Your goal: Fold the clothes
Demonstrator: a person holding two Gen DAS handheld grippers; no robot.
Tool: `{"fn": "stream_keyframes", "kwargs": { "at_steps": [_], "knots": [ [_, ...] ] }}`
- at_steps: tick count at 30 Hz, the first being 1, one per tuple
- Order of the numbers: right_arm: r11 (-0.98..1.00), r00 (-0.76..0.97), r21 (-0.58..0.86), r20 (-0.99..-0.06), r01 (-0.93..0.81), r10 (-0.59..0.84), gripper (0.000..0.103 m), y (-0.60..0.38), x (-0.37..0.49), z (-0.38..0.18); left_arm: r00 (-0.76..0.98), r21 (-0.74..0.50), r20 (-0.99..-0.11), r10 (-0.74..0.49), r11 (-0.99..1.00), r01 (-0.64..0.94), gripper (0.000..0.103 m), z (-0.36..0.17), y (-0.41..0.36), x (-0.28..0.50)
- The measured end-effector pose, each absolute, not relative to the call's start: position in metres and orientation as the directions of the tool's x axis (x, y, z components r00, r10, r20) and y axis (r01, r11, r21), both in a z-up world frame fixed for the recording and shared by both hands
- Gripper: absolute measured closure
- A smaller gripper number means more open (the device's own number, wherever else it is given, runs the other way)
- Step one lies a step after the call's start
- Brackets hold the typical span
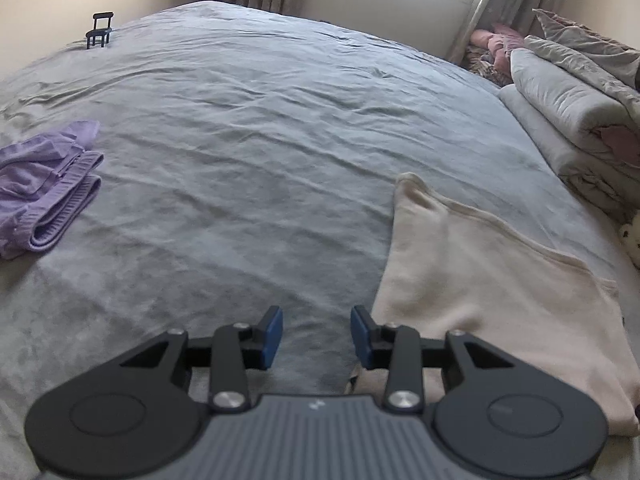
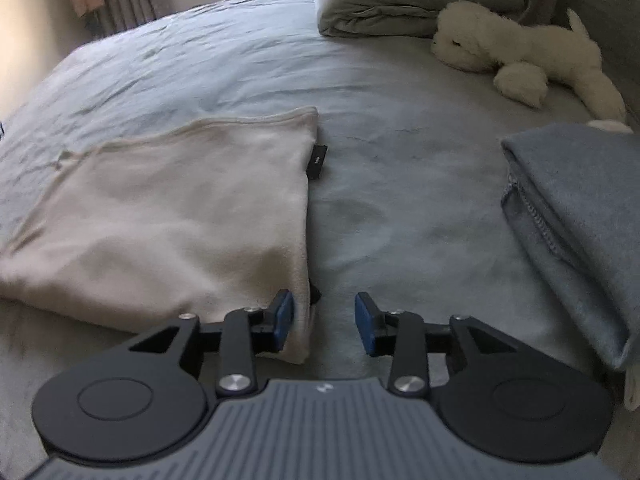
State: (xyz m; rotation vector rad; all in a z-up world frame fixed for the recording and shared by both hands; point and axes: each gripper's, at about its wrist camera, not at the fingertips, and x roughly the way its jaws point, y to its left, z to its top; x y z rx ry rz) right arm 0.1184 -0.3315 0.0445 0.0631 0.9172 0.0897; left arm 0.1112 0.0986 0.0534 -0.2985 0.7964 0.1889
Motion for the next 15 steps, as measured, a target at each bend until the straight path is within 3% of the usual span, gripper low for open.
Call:
{"fn": "stream_keyframes", "kwargs": {
  "at_steps": [3,9,15],
  "knots": [
    [0.995,0.644,0.082,-0.758,-0.063,0.104,0.065,-0.322,0.113,0.053,0.747,-0.172,-0.662,0.057,0.959,-0.225,0.065,0.066,0.079,0.104],
    [0.974,0.716,0.114,-0.662,-0.196,0.222,0.064,-0.277,0.100,0.065,0.805,-0.116,-0.588,-0.075,0.993,0.008,0.063,0.068,0.019,0.090],
    [0.934,0.720,0.070,-0.617,-0.350,0.316,0.064,-0.218,0.087,0.056,0.796,-0.074,-0.587,-0.147,0.989,0.127,0.063,0.050,-0.013,0.088]
  ]
}}
